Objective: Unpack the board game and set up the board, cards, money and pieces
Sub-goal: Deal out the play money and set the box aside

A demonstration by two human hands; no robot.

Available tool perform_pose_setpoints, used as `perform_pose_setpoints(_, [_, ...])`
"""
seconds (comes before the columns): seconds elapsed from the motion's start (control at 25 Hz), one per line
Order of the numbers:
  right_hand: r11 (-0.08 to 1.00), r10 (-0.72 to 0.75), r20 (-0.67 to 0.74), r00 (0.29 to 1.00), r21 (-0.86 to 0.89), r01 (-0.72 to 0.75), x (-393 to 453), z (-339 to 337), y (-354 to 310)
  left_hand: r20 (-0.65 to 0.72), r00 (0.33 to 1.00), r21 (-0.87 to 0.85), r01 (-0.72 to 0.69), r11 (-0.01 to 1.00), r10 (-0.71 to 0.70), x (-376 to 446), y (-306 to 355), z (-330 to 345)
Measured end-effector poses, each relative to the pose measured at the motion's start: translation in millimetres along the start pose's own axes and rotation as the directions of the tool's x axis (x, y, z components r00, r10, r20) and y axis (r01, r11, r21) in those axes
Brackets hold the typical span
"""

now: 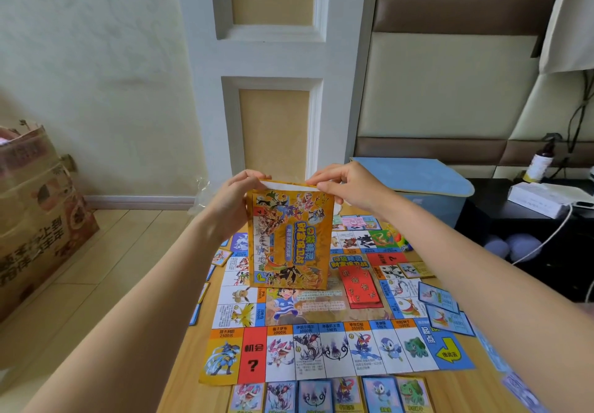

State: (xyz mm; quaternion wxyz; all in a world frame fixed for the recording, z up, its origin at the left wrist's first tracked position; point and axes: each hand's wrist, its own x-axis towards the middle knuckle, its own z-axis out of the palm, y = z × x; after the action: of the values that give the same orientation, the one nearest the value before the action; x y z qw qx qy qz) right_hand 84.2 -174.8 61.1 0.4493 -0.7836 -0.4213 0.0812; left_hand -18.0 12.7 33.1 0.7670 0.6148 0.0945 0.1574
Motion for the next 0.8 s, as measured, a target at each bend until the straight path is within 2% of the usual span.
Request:
perform_pose_setpoints(0.08, [1.0,-0.008,0.015,1.0,-0.014,0.009,0.7,-0.1,0.1,0.033,0.999,0.055,-0.022,0.998,0.02,-3.8,-0.6,-7.7])
perform_pose_setpoints(0.16, [0.997,-0.045,0.025,0.999,-0.069,0.047,1.8,0.3,1.4,0.076,0.997,0.182,-0.025,0.983,0.012,-6.1,7.3,-17.2])
perform_pose_setpoints(0.28, [0.983,-0.087,0.019,0.996,-0.16,0.089,4.3,1.0,3.7,0.099,0.995,0.404,-0.044,0.914,0.004,-4.2,24.9,-19.8])
perform_pose_setpoints(0.36, [0.98,-0.092,0.003,0.996,-0.177,0.091,4.3,3.1,4.6,0.098,0.995,0.466,-0.062,0.883,0.019,-3.5,28.3,-17.4])
perform_pose_setpoints(0.48, [0.971,-0.091,-0.019,0.996,-0.226,0.084,-0.1,4.7,5.5,0.106,0.994,0.399,-0.052,0.915,0.01,-6.3,20.1,-15.2])
perform_pose_setpoints(0.6, [0.95,-0.083,0.036,0.996,-0.3,0.09,-6.4,3.2,5.9,0.106,0.994,0.31,-0.052,0.949,0.02,-9.7,12.8,-15.6])
perform_pose_setpoints(0.72, [0.966,-0.069,0.084,0.994,-0.242,0.087,-7.3,-6.1,-3.1,0.083,0.996,0.246,-0.063,0.967,0.044,-8.6,17.3,-10.3])
perform_pose_setpoints(0.8, [0.975,-0.083,0.029,0.996,-0.206,0.087,-0.6,-25.0,-17.3,0.078,0.991,0.182,-0.125,0.975,0.112,0.4,30.6,-2.8])
